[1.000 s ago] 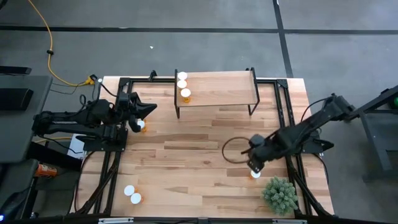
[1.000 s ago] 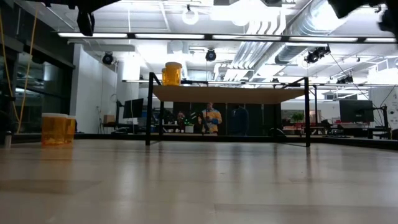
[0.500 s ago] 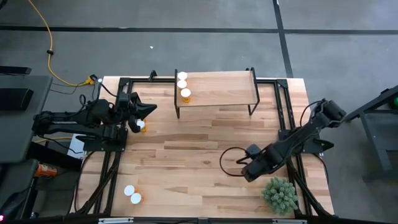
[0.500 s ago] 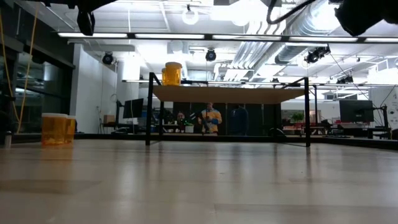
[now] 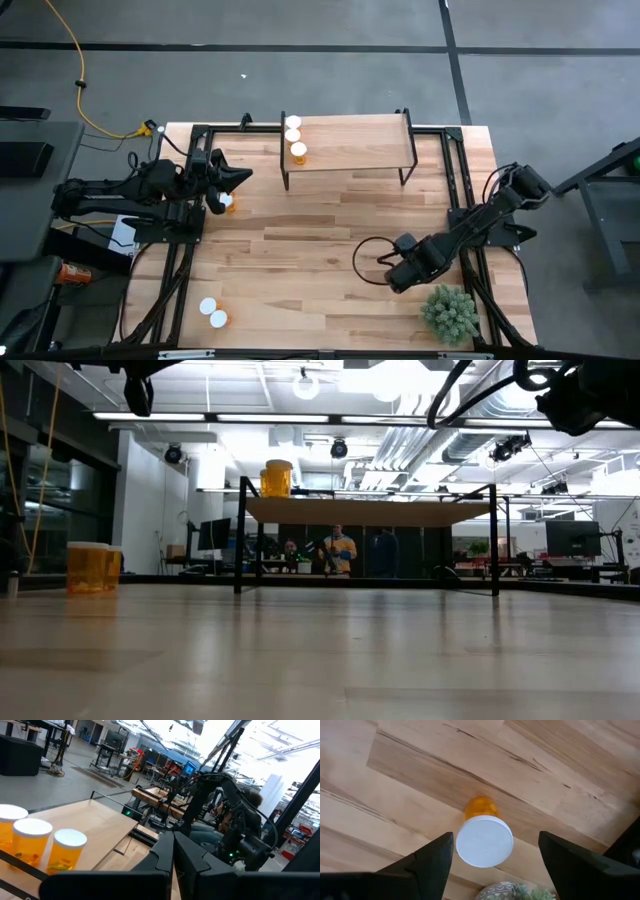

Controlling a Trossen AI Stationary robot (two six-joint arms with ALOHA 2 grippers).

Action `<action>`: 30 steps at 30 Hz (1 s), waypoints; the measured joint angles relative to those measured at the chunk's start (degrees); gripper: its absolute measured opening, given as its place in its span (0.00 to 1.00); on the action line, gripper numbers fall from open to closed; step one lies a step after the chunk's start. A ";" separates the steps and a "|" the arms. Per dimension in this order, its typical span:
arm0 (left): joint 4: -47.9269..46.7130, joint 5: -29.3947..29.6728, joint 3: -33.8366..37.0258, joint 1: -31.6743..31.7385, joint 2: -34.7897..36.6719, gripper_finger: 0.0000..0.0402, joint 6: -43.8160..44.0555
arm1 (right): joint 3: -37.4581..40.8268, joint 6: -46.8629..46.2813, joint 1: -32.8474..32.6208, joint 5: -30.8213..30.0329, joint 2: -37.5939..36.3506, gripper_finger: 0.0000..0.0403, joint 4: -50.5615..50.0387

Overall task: Pick and place medicine bottles onto shelf by color
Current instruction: Put the orange pill bottle on the shelf

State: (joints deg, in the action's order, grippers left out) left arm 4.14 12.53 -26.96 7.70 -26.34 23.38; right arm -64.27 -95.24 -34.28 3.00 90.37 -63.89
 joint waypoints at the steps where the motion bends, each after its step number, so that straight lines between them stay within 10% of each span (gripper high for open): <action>1: 0.00 0.00 0.00 0.00 -0.01 0.00 0.00 | 0.00 -0.32 0.00 -0.10 0.00 0.70 0.18; 20: 0.00 0.13 -0.02 0.04 0.00 0.00 -0.55 | 7.13 -6.43 -0.55 2.41 0.04 0.69 10.44; 30: 0.00 0.31 -0.02 0.15 -0.01 0.00 -0.61 | 7.11 -6.36 -0.52 3.43 0.04 0.53 10.55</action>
State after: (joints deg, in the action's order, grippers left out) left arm 4.14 12.84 -26.98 7.86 -26.35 22.76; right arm -57.16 -101.60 -34.81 6.43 90.41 -53.34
